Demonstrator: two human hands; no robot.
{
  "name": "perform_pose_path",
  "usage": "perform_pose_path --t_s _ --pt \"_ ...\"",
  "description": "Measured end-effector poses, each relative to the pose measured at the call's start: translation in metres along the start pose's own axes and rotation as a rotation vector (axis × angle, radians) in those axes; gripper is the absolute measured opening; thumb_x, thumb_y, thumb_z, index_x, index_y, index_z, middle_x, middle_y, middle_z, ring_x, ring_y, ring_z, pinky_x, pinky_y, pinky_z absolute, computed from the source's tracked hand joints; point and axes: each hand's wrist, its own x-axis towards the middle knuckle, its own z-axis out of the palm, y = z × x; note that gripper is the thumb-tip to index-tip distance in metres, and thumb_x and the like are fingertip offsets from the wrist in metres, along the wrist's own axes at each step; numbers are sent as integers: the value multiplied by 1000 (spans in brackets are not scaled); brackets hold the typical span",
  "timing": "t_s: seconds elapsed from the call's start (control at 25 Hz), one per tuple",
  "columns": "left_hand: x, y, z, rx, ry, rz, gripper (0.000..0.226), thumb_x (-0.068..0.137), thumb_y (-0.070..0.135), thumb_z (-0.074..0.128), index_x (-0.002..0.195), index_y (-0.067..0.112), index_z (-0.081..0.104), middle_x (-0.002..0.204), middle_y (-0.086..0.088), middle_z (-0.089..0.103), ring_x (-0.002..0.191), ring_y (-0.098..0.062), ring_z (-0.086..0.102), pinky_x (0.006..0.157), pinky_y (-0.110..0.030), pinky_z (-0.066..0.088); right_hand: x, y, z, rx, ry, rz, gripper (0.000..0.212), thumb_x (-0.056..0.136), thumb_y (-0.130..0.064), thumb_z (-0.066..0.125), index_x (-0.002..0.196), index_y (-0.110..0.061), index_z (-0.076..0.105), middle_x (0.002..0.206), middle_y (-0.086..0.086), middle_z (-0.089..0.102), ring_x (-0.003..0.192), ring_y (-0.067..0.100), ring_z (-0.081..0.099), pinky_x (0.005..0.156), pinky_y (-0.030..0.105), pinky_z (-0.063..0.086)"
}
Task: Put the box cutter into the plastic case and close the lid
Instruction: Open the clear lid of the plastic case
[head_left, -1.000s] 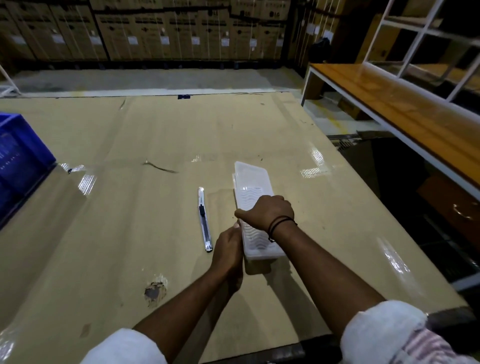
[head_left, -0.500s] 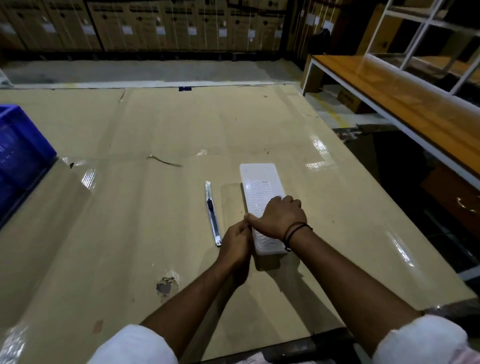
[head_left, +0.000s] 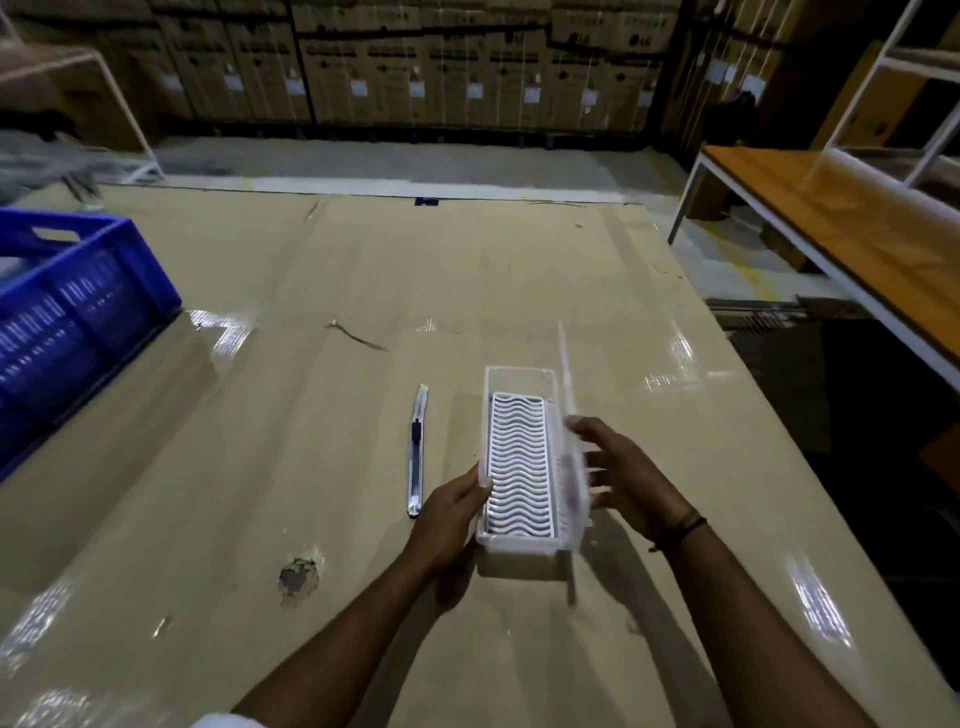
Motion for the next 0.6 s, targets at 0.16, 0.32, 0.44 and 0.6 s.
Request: perform_pose_path --t_s 0.16,0.32,0.44,0.6 --pt "12 -17 0 96 46 -25 29 107 21 52 134 31 57 135 -2 66 122 -17 64 107 -34 51 3 38 -50 540 -142 82 55 93 -42 49 129 -3 61 125 27 64 117 47 58 106 57 41" --pt "14 -21 4 80 98 -31 38 106 23 54 143 21 58 134 -2 68 125 -19 66 112 -41 51 9 62 -63 451 40 159 38 93 -32 53 115 -2 61 106 24 65 94 41 65 84 50 53" --pt "14 -26 6 187 138 32 31 104 30 57 134 26 66 113 19 78 106 1 74 99 -29 58 10 65 -67 -232 374 -67 35 90 -12 60 124 -6 60 97 7 69 84 31 69 69 31 52" --pt "13 -31 12 217 147 79 40 95 44 65 133 30 68 110 18 81 103 -5 77 93 -30 61 11 69 -68 -583 499 -274 37 85 -1 58 121 -7 63 109 13 70 94 29 62 79 24 40"
